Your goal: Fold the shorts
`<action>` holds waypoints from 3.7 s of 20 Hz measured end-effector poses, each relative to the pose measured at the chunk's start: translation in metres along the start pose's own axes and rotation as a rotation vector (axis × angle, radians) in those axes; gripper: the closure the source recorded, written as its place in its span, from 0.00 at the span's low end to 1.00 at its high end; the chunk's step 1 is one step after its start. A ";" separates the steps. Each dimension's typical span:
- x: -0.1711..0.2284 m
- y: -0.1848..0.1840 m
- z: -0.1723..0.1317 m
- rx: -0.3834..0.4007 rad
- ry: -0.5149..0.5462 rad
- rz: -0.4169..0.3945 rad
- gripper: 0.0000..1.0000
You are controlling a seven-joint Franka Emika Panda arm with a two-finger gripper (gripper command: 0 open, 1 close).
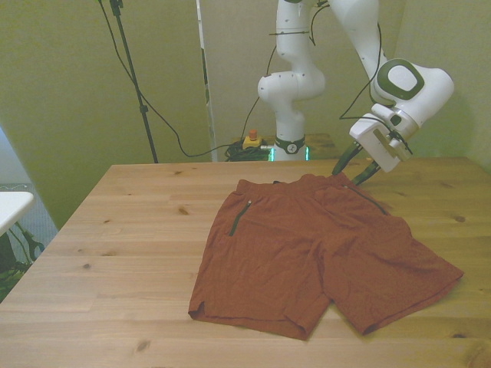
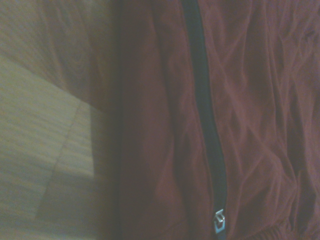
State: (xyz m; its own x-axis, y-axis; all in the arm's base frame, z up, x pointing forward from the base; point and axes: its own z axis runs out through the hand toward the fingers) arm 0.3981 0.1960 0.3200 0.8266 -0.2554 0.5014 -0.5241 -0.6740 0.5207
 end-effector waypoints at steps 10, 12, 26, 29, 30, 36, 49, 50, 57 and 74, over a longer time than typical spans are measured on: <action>-0.007 -0.004 0.000 0.006 -0.001 -0.008 1.00; -0.009 -0.006 0.001 0.005 -0.002 -0.011 1.00; -0.019 -0.010 0.011 0.002 -0.018 -0.014 1.00; -0.014 -0.010 0.009 0.033 -0.041 0.009 1.00; -0.009 -0.010 0.006 0.053 -0.054 0.023 1.00; 0.044 0.030 -0.029 0.174 -0.130 0.107 1.00; 0.184 0.171 0.046 0.393 -0.466 0.313 1.00; 0.190 0.176 0.048 0.414 -0.483 0.324 1.00; 0.228 0.230 0.070 0.548 -0.599 0.398 1.00; 0.213 0.307 0.232 0.609 -0.856 0.542 1.00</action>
State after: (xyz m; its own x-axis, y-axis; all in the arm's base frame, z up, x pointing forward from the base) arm 0.4608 -0.2260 0.4263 0.5158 -0.8351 -0.1914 -0.8562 -0.4947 -0.1491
